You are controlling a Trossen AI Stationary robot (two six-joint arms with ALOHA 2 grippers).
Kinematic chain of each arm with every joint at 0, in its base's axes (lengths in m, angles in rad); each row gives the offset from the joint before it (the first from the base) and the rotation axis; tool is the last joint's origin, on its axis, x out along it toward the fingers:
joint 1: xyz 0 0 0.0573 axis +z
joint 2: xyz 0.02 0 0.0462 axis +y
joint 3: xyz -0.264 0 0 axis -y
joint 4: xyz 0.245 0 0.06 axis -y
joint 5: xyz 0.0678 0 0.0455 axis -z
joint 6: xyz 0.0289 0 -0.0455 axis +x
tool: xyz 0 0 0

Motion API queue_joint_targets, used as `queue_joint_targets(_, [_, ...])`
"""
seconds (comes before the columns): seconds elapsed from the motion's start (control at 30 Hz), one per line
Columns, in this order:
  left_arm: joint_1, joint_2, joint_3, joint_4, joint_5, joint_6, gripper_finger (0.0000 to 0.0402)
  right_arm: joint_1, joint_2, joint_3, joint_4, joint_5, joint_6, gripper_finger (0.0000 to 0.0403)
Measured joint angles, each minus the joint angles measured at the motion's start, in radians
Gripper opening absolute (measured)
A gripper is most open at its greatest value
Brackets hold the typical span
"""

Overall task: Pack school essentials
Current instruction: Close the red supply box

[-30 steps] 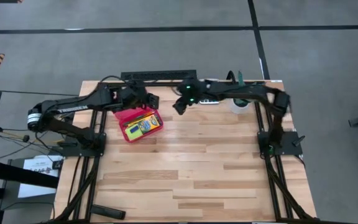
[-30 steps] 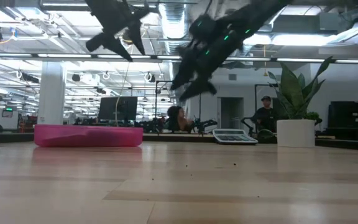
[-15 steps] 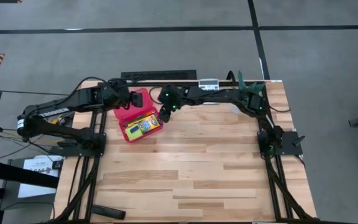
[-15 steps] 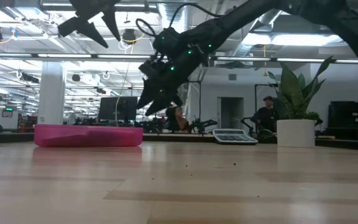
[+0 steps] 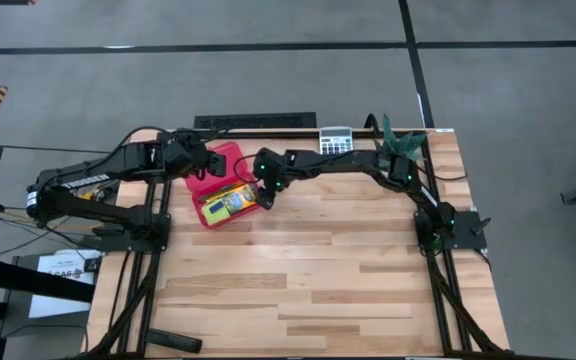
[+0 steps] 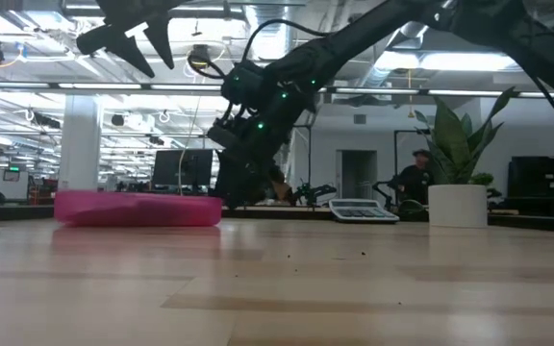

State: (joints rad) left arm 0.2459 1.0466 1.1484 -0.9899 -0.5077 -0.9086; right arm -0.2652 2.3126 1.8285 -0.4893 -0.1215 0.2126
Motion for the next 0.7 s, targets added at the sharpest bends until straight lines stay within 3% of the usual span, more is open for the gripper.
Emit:
queue_joint_targets(0.5, [0.000,0.000,-0.010,-0.014,-0.002,0.002,0.0187,0.090,-0.019,0.004,-0.366,-0.018,-0.016,0.0217])
queue_joint_targets(0.7, [0.000,0.001,-0.126,0.031,0.014,-0.020,0.0187,0.104,-0.034,-0.006,-0.405,-0.070,-0.042,0.0218])
